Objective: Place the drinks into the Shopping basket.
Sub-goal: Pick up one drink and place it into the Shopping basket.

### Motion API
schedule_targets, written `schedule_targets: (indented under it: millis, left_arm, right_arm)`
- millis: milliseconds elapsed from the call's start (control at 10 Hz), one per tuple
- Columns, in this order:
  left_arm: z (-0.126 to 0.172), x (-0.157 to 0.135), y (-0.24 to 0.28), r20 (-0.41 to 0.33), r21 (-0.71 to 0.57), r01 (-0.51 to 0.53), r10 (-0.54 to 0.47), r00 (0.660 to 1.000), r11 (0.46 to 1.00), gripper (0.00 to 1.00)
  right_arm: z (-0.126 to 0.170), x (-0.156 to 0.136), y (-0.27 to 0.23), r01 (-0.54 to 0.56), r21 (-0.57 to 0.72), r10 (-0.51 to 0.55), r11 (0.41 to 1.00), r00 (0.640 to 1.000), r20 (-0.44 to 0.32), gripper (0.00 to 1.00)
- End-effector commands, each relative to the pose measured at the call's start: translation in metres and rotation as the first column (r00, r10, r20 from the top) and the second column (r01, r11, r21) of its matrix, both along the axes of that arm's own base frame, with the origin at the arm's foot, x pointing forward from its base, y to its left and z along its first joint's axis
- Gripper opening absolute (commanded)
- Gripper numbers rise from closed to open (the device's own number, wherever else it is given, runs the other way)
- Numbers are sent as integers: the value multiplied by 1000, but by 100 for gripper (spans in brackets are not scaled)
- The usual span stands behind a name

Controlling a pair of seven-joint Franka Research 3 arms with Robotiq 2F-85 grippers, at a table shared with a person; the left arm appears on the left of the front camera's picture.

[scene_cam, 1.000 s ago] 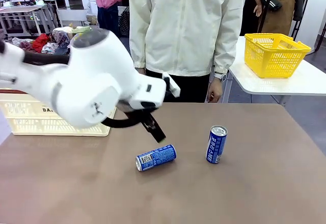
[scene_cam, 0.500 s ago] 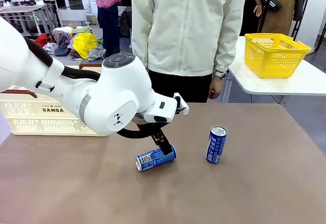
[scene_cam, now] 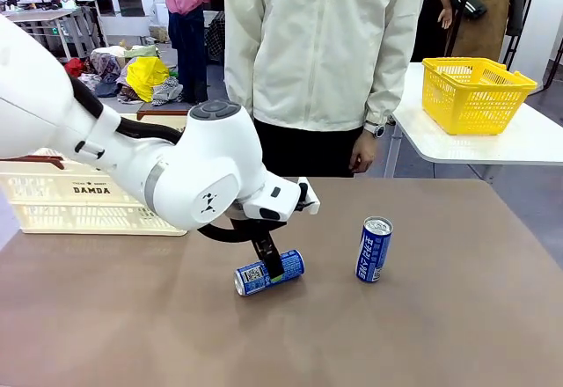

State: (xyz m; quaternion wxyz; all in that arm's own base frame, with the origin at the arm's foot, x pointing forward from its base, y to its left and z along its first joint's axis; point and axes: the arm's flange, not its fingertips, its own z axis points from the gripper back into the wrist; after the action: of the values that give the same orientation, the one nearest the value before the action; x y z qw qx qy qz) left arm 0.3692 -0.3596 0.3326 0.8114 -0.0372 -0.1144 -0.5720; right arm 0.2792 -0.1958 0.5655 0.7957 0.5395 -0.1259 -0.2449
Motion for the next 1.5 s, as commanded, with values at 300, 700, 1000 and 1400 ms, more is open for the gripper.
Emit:
schedule_targets:
  millis: [300,700,1000,1400]
  left_arm:
    - [-24,11,0,-34,8,86,-86,996,996,100]
    - [-25,12,0,-41,9,109,-109,993,994,0]
    - [-24,12,2,-33,-1,109,-109,993,994,0]
    - [32,7,25,-7,-55,46,-47,999,997,0]
  right_arm:
    - [3,1,0,3,13,-3,1000,1000,-6,100]
    - [3,1,0,3,13,-3,1000,1000,-6,100]
    - [3,1,0,3,13,-3,1000,1000,-6,100]
    - [3,1,0,3,13,-3,1000,1000,-6,100]
